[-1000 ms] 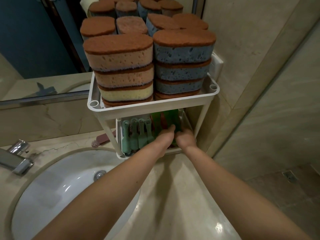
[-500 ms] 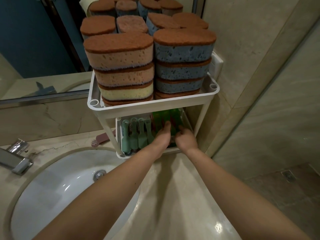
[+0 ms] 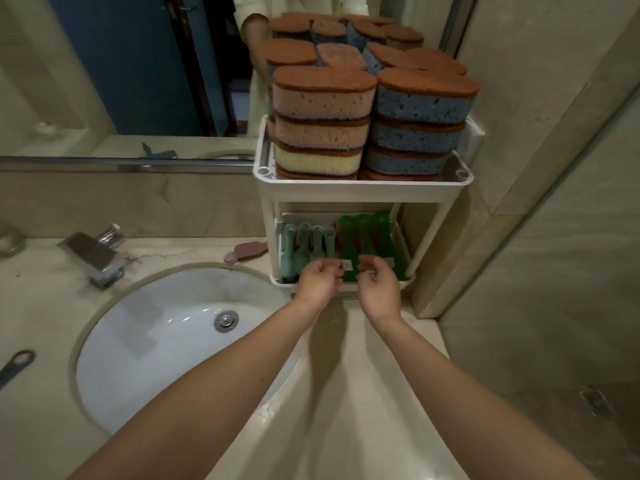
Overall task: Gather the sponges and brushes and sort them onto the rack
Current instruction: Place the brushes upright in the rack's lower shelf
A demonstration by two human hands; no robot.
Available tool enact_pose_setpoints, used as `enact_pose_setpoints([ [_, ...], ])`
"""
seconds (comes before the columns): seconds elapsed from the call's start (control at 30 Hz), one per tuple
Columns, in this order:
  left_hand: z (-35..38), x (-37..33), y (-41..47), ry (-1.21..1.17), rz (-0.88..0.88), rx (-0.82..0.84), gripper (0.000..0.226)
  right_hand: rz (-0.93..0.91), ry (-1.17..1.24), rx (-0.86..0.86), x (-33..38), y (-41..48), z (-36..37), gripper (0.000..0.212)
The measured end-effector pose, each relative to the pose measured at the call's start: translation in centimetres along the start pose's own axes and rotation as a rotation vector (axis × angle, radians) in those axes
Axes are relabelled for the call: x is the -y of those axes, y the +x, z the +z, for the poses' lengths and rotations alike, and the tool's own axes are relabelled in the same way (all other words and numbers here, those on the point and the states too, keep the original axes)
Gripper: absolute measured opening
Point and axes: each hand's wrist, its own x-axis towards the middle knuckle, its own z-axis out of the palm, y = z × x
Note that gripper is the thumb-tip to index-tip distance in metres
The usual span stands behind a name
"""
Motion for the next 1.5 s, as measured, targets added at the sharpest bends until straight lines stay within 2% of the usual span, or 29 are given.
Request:
enact_pose_setpoints([
  [0.23, -7.4, 2.4, -4.0, -0.102, 0.023, -0.200, 0.022, -0.055, 0.082, 0.140, 2.5, -5.4, 5.7, 0.020],
  [0.5, -17.9, 5.8, -8.1, -0.153, -0.003, -0.456, 0.025, -0.016, 0.172, 0.406, 5.1, -11.3, 13.5, 0.024],
  [0.87, -34.2, 9.0, -12.5, -0.164, -0.055, -0.716, 0.022, -0.012, 0.126, 0.728, 10.7, -17.8, 27.1, 0.020],
  [1.03, -40.8, 10.0, -13.0, -0.175, -0.091, -0.811, 0.018, -0.068, 0.005, 0.868, 12.5, -19.6, 33.7, 0.029],
  [1.23, -47.2, 11.9, -12.7, -0.266, -0.199, -0.831, 0.018, -0.180, -0.230, 0.987, 13.6, -20.6, 41.5, 0.050],
  [1.5, -51.1, 12.5, -11.7, -0.233, -0.379, -0.649, 0.015, -0.411, -0.532, 0.968, 13.2, -20.7, 47.6, 0.066],
])
